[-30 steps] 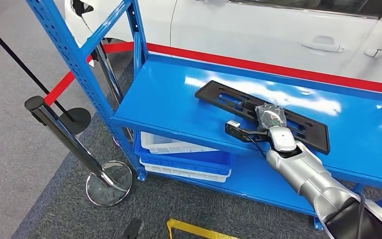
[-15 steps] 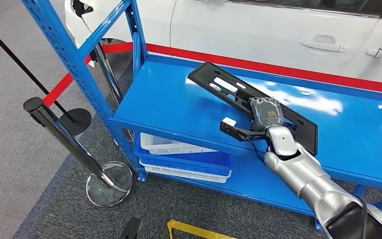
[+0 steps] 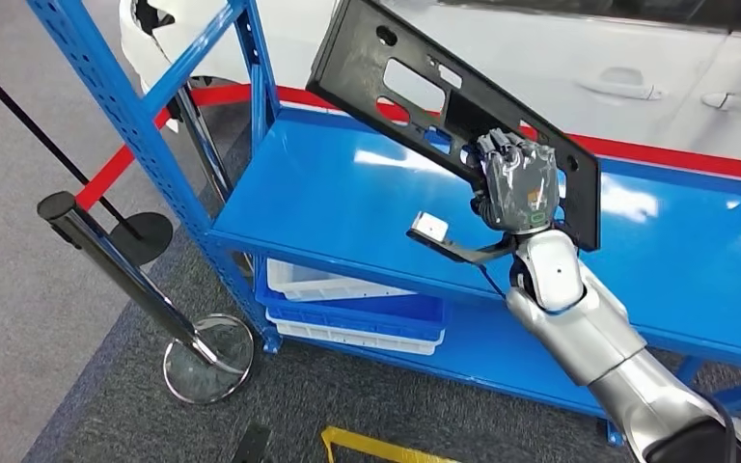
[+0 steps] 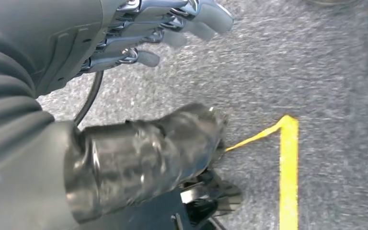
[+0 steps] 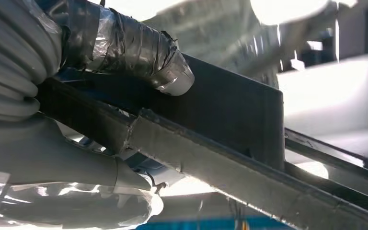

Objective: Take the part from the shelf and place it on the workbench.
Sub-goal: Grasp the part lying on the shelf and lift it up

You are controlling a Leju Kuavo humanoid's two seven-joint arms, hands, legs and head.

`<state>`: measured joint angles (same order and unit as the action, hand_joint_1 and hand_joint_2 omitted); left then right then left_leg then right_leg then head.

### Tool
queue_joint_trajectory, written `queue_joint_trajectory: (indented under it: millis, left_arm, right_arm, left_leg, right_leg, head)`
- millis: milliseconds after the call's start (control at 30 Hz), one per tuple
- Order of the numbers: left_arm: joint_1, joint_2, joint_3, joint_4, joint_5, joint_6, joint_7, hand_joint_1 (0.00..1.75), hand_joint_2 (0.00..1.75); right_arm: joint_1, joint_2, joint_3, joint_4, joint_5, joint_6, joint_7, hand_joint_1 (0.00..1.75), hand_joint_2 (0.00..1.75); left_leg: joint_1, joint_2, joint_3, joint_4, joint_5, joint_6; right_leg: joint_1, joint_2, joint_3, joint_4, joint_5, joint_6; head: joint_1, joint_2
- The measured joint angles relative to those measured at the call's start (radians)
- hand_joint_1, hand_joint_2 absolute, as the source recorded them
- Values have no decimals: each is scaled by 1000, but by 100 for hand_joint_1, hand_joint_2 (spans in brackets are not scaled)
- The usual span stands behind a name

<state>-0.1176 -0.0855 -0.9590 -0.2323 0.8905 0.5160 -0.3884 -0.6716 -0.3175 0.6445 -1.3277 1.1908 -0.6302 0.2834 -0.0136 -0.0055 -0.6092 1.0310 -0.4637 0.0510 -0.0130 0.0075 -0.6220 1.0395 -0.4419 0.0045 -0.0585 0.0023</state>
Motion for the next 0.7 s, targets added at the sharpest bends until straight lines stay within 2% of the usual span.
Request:
queue_joint_trajectory:
  millis: [67,100,133,200,233,267,300,367,433,500,567,600,633,700]
  left_arm:
    - [6,1,0,0,1,-7,4,0,175]
    - [7,1,0,0,1,-9,5,0,175]
    - [8,1,0,0,1,-12,7,0,175]
    - [8,1,0,0,-1,-25,17,0,175]
    - [10,1,0,0,-1,-34,24,0,175]
    - [11,1,0,1,-1,-43,30,0,175]
    - [13,1,0,1,-1,-51,35,0,175]
    - [13,2,0,1,-1,-61,39,0,175]
    - [11,2,0,1,0,-64,40,0,175]
    - [11,4,0,1,6,-65,41,0,175]
    - [13,7,0,2,14,-67,41,0,175]
    - [13,9,0,3,16,-68,41,0,175]
    - [13,10,0,3,17,-69,42,0,175]
    - [12,12,0,3,17,-70,42,0,175]
  right_arm:
    - [22,-1,-14,-68,16,-5,6,175,175]
    - [30,-2,-20,-97,16,-8,7,175,175]
    - [36,-3,-25,-126,9,-13,7,175,175]
    - [52,-3,-36,-182,-26,-27,-2,175,175]
    - [63,-3,-39,-211,-52,-34,-8,175,175]
    - [75,-2,-42,-239,-80,-39,-15,175,175]
    - [86,-2,-43,-267,-107,-41,-22,175,175]
    - [98,-1,-43,-318,-155,-43,-35,175,175]
    - [105,2,-43,-362,-203,-48,-57,175,175]
    - [118,9,-43,-397,-266,-55,-95,175,175]
    - [135,19,-43,-423,-329,-58,-138,175,175]
    - [142,24,-43,-434,-352,-58,-156,175,175]
    - [146,30,-43,-445,-368,-58,-170,175,175]
    - [152,41,-43,-467,-380,-57,-185,175,175]
  left_leg:
    - [6,2,10,-23,9,1]
    - [9,3,16,-35,15,3]
    - [13,4,21,-45,22,5]
    - [12,4,23,-48,26,9]
    - [12,4,22,-46,26,9]
    - [12,3,22,-43,26,9]
    - [13,2,21,-39,25,8]
    - [14,0,16,-26,19,2]
    - [11,-2,5,-7,14,-7]
    - [7,-2,-6,2,15,-16]
    - [9,-2,-12,8,11,-24]
    - [10,-1,-19,24,-8,-30]
    - [12,-1,-33,59,-40,-36]
    - [18,1,-75,174,-124,-47]
  right_leg:
    - [1,0,0,-1,-4,10]
    - [2,0,-7,17,-20,14]
    - [3,-1,-23,57,-48,16]
    - [2,-2,-71,181,-116,20]
    - [1,-2,-91,233,-137,21]
    - [0,-2,-96,254,-138,24]
    - [-3,-3,-85,238,-121,26]
    - [-9,-3,-23,119,-61,29]
    - [-9,-3,25,22,-29,27]
    - [-5,-1,30,7,-26,18]
    - [-7,-2,23,4,-17,4]
    - [-9,-4,20,2,-11,-4]
    - [-11,-5,14,0,-5,-12]
    - [-10,-7,1,1,7,-20]
  head:
    - [1,0]
    - [1,0]
    - [2,0]
    - [3,0]
    - [3,0]
    - [3,0]
    - [3,0]
    - [4,0]
    - [4,0]
    - [3,0]
    - [3,0]
    - [2,0]
    - [0,0]
    - [-3,0]
